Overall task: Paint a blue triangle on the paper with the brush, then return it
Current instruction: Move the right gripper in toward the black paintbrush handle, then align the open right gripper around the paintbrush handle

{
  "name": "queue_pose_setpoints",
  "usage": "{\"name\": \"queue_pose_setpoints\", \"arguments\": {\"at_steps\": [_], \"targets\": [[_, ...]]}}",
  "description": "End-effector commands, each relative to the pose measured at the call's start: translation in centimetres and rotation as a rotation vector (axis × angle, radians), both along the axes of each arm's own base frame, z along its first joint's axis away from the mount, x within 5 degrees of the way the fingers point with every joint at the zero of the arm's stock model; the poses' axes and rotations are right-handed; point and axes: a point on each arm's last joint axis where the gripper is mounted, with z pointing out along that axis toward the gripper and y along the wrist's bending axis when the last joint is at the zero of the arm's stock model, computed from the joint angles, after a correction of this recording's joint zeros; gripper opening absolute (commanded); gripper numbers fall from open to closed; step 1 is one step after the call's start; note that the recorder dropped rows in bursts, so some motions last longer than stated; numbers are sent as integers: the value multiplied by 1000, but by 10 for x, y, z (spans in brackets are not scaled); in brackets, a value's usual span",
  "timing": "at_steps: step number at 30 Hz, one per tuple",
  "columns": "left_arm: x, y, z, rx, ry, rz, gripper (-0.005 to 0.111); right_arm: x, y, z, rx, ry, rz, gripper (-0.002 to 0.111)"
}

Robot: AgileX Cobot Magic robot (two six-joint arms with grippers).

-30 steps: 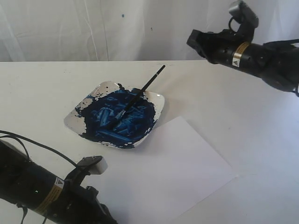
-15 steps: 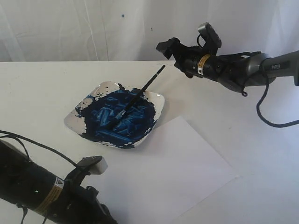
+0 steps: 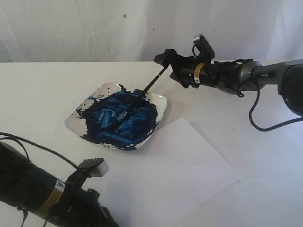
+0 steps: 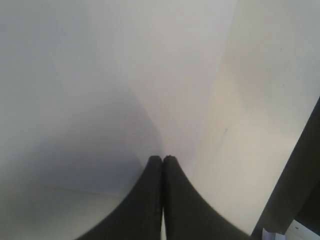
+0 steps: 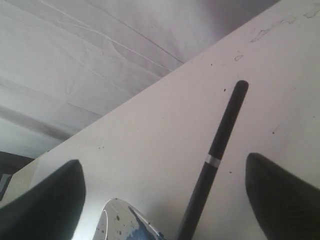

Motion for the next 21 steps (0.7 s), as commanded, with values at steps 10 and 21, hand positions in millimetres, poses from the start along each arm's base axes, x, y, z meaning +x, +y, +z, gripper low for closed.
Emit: {"name": "queue_pose_setpoints", "arguments": {"at_steps": [10,21], "targets": [[-1,3,-2,18,-26,-22,0,1,6,1,-2,5,7,80],[-1,3,-2,18,-26,-22,0,-2,12,-2,-53,1,2,80]]}}
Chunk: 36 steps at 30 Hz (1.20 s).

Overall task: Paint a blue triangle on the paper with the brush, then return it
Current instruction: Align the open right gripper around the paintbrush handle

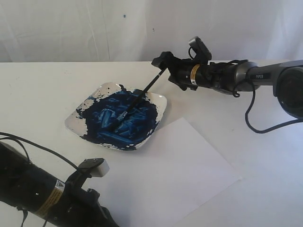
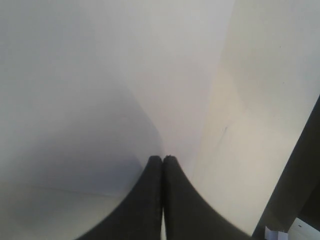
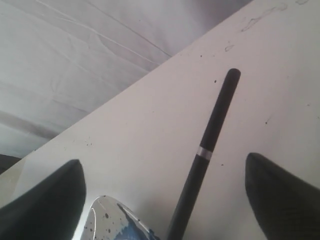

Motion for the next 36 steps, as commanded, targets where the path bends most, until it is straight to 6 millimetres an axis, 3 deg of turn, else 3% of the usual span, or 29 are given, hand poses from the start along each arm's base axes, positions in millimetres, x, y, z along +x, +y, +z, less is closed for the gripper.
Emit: {"name": "queue_pose_setpoints", "arguments": {"at_steps": [1,13,22,26,32,36], "targets": [[-1,3,-2,21,-15,-11,0,-1,3,3,-13,-20,11,80],[-1,3,-2,21,-15,-11,0,-18,29,7,41,-49,161,80],[-1,3,-2,21,-15,-11,0,-9,54,9,68,-2,31,80],[-1,3,-2,21,-15,-11,0,-8,57,9,133,72,8,80],[-1,3,-2,21,-15,-11,0,-13,61,16,181,46,94,80],[-1,3,-2,21,-15,-11,0,-15,61,22,120,2,142,79]]}}
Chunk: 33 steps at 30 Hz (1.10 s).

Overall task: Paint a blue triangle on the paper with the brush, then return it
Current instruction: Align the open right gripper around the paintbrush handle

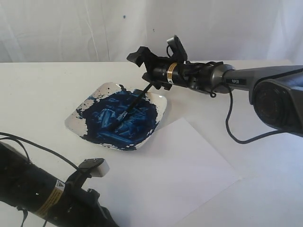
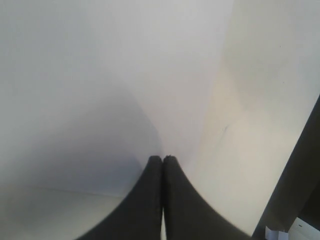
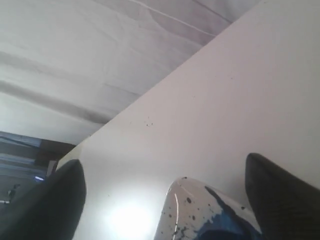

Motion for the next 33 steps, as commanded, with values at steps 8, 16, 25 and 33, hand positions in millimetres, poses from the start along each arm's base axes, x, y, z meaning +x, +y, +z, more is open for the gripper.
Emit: {"name": "queue_pose_setpoints", "arguments": {"at_steps": [8,16,25,33], "targets": [[-1,3,-2,21,-14,-9,0,0,-9,38,-165,-146,46,70],[-1,3,-2,21,-14,-9,0,-2,-12,32,-205,-93,44,70],[-1,3,-2,21,-14,-9,0,-9,-9,28,-264,-143,164,67],[-1,3,-2,21,-14,-9,0,-7,-11,28,-271,-149,158,61]]}}
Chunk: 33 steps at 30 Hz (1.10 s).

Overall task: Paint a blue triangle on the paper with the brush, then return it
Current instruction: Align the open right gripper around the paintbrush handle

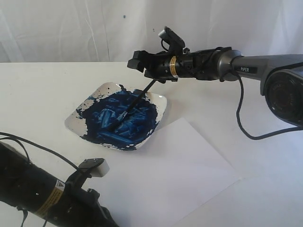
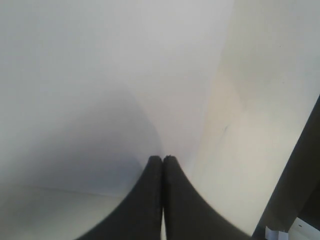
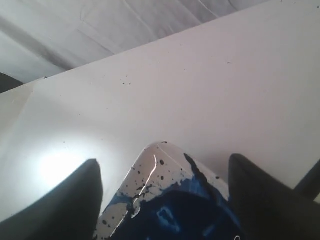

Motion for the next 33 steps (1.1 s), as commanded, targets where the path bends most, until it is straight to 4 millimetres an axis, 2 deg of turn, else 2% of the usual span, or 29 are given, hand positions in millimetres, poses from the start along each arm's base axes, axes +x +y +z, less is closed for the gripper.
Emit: {"name": "queue_pose_setpoints", "arguments": {"at_steps": [1,4,8,9,11,19,23,26,33], "targets": [[-1,3,-2,21,-14,-9,0,2,-6,2,-2,-2,-3,59],[-1,3,-2,21,-14,-9,0,4,-14,-1,18,19,0,56],[-1,3,-2,21,-14,-9,0,3,-42,-17,71,120,12,55],[-1,3,-2,21,-14,-9,0,3,-52,-25,124,182,-38,55],[-1,3,-2,21,-14,-9,0,6,-59,-33,134,219,-130,55],[-1,3,-2,21,-14,-9,0,6,-43,-43,102,242,-284,55],[-1,3,-2,21,-14,-9,0,10,-31,-38,83,203,-308,55],[-1,3,-2,21,-14,-9,0,13,-32,-37,57,206,-378,55],[-1,3,-2,21,-14,-9,0,13,-26,-54,109,270,-397,55]]}}
